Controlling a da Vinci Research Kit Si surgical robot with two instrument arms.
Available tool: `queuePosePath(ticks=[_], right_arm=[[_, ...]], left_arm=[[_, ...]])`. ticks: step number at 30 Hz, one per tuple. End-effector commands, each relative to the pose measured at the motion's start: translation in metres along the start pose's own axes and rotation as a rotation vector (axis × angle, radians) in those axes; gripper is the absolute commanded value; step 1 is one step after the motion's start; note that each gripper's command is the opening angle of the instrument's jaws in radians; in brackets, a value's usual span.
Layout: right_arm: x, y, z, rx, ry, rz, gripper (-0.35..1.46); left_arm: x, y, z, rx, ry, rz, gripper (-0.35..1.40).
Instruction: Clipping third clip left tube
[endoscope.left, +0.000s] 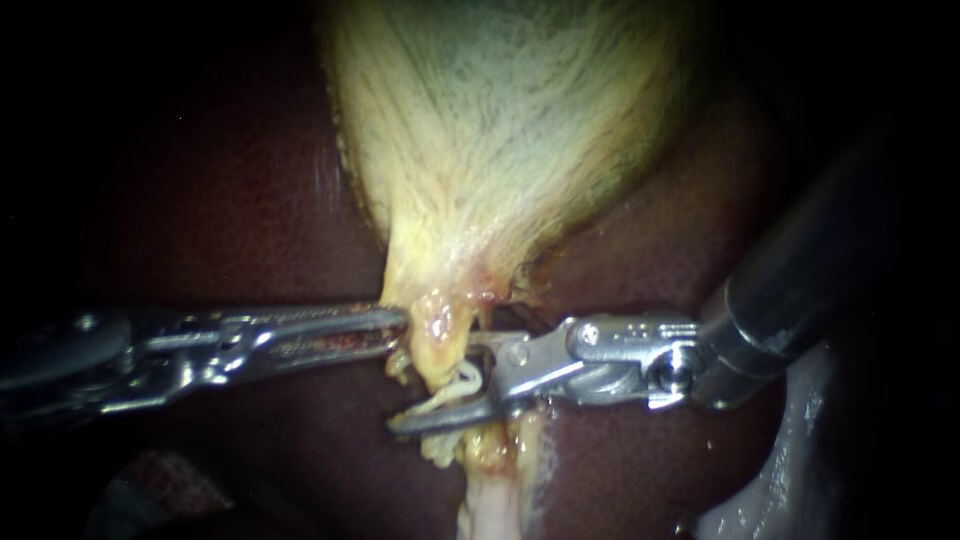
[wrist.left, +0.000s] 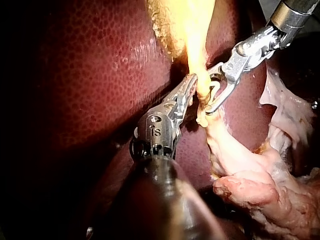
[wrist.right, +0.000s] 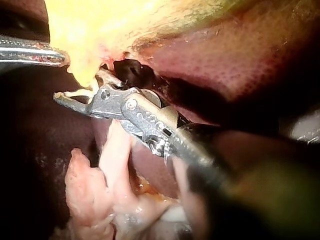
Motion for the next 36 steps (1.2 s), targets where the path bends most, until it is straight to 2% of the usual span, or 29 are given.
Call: queuePosePath(ticks=[1, 6, 7, 10, 11, 16, 36], right_arm=[[0.0000, 0.0000, 0.0000, 0.000, 0.000, 0.004, 0.41], [0.0001, 0.0002, -0.0002, 0.001, 0.001, 0.046, 0.25], [0.0001, 0.0002, -0.0003, 0.001, 0.001, 0.058, 0.17], [0.0001, 0.0006, -0.0007, 0.002, 0.001, 0.094, -0.28], [0.0001, 0.0007, -0.0008, 0.003, 0.002, 0.107, -0.35], [0.0001, 0.0011, -0.0010, 0.004, 0.002, 0.108, -0.35], [-0.0001, 0.0010, -0.0009, 0.006, 0.001, 0.111, -0.35]], left_arm=[[0.0000, 0.0000, 0.0000, 0.000, 0.000, 0.000, -0.35], [0.0000, 0.0000, 0.0000, -0.001, 0.000, 0.000, -0.35], [0.0000, 0.0000, 0.0001, -0.001, 0.000, 0.000, -0.35], [0.0000, -0.0001, 0.0002, 0.002, 0.001, 0.000, -0.35], [0.0000, -0.0001, 0.0002, 0.002, 0.001, 0.000, -0.35], [0.0000, -0.0001, 0.0003, 0.001, 0.000, 0.000, -0.35], [0.0001, -0.0002, 0.0006, 0.003, 0.001, 0.001, -0.35]])
